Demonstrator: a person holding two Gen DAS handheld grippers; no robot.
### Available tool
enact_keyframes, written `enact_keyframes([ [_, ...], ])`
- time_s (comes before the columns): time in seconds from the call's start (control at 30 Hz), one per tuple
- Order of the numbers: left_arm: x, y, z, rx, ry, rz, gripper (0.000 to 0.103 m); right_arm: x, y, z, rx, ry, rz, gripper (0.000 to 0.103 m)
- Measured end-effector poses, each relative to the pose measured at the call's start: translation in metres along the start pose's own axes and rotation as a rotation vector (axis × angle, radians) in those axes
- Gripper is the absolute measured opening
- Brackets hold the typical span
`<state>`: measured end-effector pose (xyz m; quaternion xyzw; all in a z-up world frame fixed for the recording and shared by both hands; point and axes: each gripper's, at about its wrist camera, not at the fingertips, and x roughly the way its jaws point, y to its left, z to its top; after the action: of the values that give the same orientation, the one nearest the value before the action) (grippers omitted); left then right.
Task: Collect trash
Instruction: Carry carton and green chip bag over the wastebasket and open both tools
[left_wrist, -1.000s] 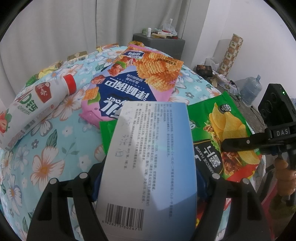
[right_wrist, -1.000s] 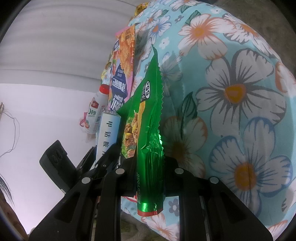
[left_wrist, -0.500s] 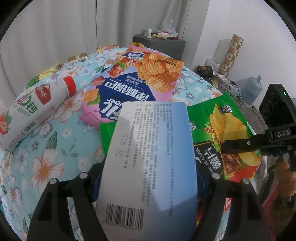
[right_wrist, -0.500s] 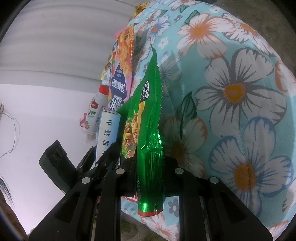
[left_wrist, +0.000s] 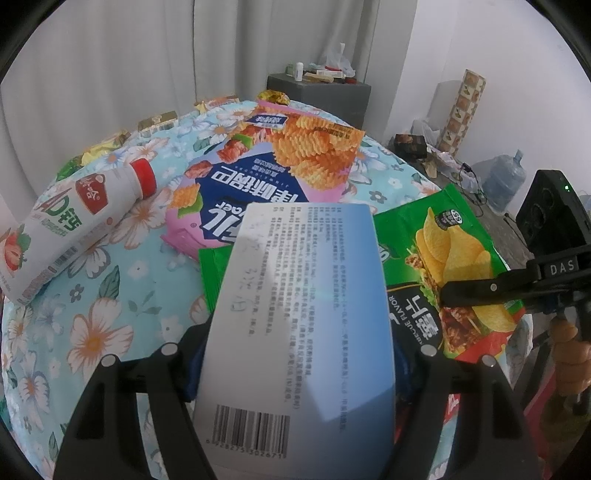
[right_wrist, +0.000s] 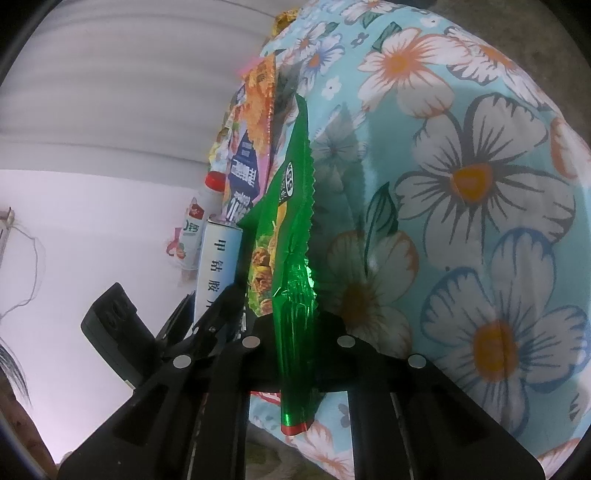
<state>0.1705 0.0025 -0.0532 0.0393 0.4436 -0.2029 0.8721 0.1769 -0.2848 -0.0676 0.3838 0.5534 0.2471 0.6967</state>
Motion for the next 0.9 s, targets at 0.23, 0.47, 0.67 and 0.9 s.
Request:
enact_keyframes([
  [0.23, -0.006, 0.007, 0.0, 0.006, -0.008, 0.002, 0.072, 0.001, -0.001, -0.002, -0.013, -0.006, 0.01, 0.006],
  [0.47, -0.01, 0.026, 0.005, -0.001, -0.018, 0.006, 0.072, 0.004, 0.003, -0.001, -0.025, -0.011, 0.017, 0.005],
  [0.67, -0.021, 0.029, 0.002, -0.003, -0.035, 0.016, 0.072, 0.011, 0.009, 0.0, -0.032, -0.018, 0.022, 0.005],
  [0.9, -0.048, 0.019, -0.012, -0.004, -0.062, 0.034, 0.072, 0.013, 0.014, -0.002, -0.056, -0.026, 0.027, 0.005],
])
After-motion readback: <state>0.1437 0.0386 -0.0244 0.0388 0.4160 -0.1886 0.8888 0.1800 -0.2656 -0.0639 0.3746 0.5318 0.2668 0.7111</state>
